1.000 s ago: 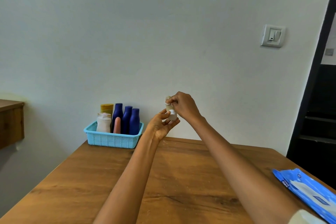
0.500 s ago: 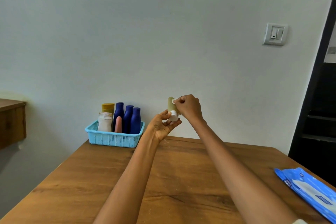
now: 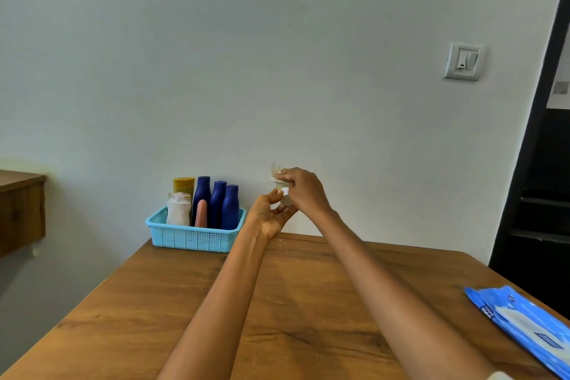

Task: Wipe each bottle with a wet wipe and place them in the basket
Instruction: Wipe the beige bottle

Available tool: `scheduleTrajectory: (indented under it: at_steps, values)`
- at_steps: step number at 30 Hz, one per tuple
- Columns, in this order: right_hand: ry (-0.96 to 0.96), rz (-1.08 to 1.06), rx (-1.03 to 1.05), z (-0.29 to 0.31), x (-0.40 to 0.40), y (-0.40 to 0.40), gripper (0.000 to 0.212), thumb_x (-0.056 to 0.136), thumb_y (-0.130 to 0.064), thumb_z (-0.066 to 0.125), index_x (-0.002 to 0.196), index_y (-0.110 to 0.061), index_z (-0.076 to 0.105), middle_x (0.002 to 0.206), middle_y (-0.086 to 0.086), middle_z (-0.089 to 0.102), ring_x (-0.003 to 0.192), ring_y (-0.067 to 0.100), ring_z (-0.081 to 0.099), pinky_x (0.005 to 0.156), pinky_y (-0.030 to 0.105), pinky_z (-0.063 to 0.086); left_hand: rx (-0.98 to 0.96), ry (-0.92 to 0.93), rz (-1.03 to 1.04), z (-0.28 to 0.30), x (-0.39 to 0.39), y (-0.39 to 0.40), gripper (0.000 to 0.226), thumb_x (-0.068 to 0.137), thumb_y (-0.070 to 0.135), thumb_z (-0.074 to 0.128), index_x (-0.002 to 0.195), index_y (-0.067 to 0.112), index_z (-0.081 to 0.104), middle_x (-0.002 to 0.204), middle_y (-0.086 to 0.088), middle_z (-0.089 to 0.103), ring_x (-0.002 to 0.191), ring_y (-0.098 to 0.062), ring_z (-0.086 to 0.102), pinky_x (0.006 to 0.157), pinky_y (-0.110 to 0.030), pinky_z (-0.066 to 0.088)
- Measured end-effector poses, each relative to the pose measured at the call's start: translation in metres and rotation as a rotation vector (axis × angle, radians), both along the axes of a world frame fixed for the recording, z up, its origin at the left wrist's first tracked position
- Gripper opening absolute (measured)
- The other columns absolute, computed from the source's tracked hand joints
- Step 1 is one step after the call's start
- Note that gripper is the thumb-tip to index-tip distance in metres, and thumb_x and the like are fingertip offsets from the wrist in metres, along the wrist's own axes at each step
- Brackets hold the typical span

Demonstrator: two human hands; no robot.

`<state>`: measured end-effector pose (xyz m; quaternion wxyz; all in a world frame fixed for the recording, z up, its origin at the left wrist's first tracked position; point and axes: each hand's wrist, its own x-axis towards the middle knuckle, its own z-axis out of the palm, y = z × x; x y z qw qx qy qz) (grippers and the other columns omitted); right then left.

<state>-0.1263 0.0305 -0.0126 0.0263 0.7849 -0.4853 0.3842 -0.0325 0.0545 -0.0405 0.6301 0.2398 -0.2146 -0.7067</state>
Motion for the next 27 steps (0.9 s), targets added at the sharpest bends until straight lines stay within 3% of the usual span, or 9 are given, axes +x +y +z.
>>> scheduleTrajectory:
  at_steps: [4,9,14,18,20,23,27]
  values:
    - [-0.026,-0.068,0.098,0.018,-0.003,-0.013,0.034,0.094,-0.007,0.047,0.123,-0.014,0.063,0.134,0.005,0.057,0.124,0.023,0.051,0.099,0.031,0.043,-0.014,-0.012,-0.022,0.002,-0.004,0.003,0.032,0.093,-0.004,0.045,0.125,-0.001,0.049,0.106,-0.027,0.051,0.096,-0.039,0.058,0.09,-0.054,0.046]
    - [-0.165,-0.097,0.165,0.018,-0.011,-0.02,0.035,0.097,-0.007,0.041,0.124,-0.014,0.062,0.131,0.005,0.059,0.121,0.025,0.054,0.094,0.029,0.044,-0.009,-0.049,-0.002,0.0,-0.007,0.002,0.037,0.093,-0.008,0.04,0.129,0.001,0.046,0.098,-0.026,0.051,0.113,-0.042,0.052,0.091,-0.055,0.042]
    - [-0.264,-0.179,0.154,0.0,-0.014,-0.015,0.029,0.096,-0.009,0.043,0.111,-0.008,0.068,0.111,0.013,0.068,0.098,0.028,0.062,0.067,0.025,0.04,-0.004,-0.077,0.006,-0.003,-0.007,0.002,0.037,0.092,-0.011,0.04,0.126,0.0,0.047,0.101,-0.025,0.05,0.103,-0.04,0.053,0.092,-0.055,0.043]
    - [-0.266,-0.168,0.146,-0.01,-0.016,-0.009,0.024,0.095,-0.018,0.051,0.098,-0.005,0.071,0.093,0.013,0.071,0.072,0.02,0.057,0.05,0.02,0.034,-0.001,-0.06,0.014,-0.005,-0.002,-0.002,0.034,0.091,-0.011,0.04,0.12,0.003,0.05,0.101,-0.025,0.05,0.113,-0.042,0.052,0.093,-0.054,0.043]
    - [-0.27,-0.144,0.146,-0.014,-0.018,-0.002,0.024,0.093,-0.019,0.053,0.094,-0.004,0.071,0.089,0.012,0.071,0.069,0.018,0.057,0.049,0.019,0.038,-0.007,-0.047,0.012,-0.005,0.0,-0.001,0.031,0.091,-0.01,0.04,0.117,0.004,0.051,0.101,-0.025,0.05,0.109,-0.042,0.053,0.092,-0.054,0.044]
    - [-0.295,-0.085,0.153,-0.02,-0.021,0.006,0.025,0.09,-0.018,0.055,0.084,0.0,0.071,0.079,0.014,0.07,0.067,0.025,0.062,0.057,0.029,0.049,-0.001,-0.035,0.023,-0.008,0.002,-0.001,0.032,0.091,-0.009,0.041,0.119,0.004,0.051,0.103,-0.025,0.05,0.111,-0.041,0.053,0.089,-0.054,0.046]
    - [-0.299,-0.056,0.101,-0.018,-0.03,0.009,0.032,0.091,-0.017,0.05,0.072,0.002,0.067,0.075,0.016,0.069,0.059,0.016,0.056,0.052,0.024,0.039,0.004,-0.021,0.026,-0.009,0.005,-0.002,0.035,0.091,-0.008,0.04,0.123,0.004,0.05,0.107,-0.025,0.049,0.116,-0.039,0.051,0.089,-0.052,0.046]
